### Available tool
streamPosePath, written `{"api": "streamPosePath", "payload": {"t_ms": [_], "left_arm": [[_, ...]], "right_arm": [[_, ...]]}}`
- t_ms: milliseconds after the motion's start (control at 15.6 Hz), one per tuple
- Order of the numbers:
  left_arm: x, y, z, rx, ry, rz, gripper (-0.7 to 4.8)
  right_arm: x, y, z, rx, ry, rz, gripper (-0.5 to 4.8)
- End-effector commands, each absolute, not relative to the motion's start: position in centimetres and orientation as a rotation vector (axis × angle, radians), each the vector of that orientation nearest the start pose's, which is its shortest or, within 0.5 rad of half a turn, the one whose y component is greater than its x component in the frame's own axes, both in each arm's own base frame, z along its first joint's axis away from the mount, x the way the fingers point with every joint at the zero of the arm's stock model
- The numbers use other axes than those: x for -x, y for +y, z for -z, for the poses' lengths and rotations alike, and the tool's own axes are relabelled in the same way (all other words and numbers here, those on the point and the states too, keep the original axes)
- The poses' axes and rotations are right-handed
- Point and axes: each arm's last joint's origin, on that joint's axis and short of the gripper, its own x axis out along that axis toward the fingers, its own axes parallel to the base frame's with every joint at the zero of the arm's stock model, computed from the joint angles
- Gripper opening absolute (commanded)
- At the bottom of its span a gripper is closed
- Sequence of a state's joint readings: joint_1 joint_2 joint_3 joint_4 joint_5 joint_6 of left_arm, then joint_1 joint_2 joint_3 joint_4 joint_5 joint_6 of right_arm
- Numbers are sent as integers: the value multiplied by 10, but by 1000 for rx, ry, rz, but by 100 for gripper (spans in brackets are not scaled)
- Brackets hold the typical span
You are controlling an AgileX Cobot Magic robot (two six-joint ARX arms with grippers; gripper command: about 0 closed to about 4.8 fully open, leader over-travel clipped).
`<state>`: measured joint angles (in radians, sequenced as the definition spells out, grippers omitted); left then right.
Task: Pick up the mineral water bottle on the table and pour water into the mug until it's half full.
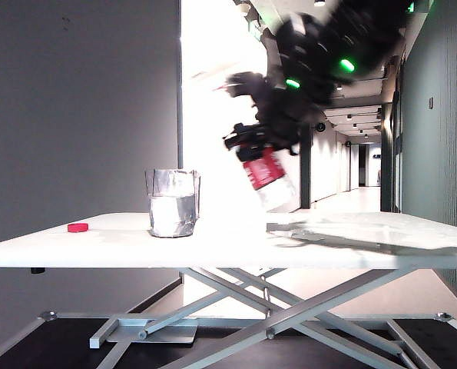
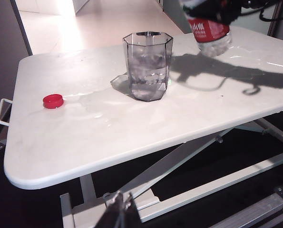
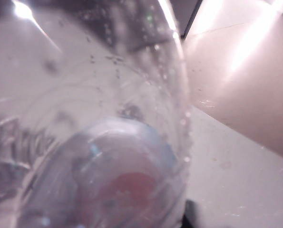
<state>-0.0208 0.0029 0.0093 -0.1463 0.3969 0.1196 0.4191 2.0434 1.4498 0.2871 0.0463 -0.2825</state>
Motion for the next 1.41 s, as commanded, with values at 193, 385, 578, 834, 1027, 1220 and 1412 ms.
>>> {"api": "streamPosePath", "payload": {"t_ms": [193,385,578,834,1027,1220,1412], "left_arm": [[-94,-13,-153,-95,115,426,-5],[-94,-13,-153,-95,114,426,-5],[-94,-13,-153,-95,115,426,-5],[-94,-13,-153,-95,114,427,-5],[-94,-13,-153,-95,115,427,-5],[-94,-13,-153,-95,115,427,-5],[-94,-13,-153,-95,115,426,-5]], "right_arm": [[-452,166,-201,128,162,-608,202],[-455,164,-187,119,168,-677,202],[-446,153,-171,83,87,-726,202],[-433,132,-151,9,61,-776,245],[-429,131,-147,6,67,-825,333],[-429,131,-146,1,80,-845,479],[-428,128,-143,-27,134,-897,479]]}}
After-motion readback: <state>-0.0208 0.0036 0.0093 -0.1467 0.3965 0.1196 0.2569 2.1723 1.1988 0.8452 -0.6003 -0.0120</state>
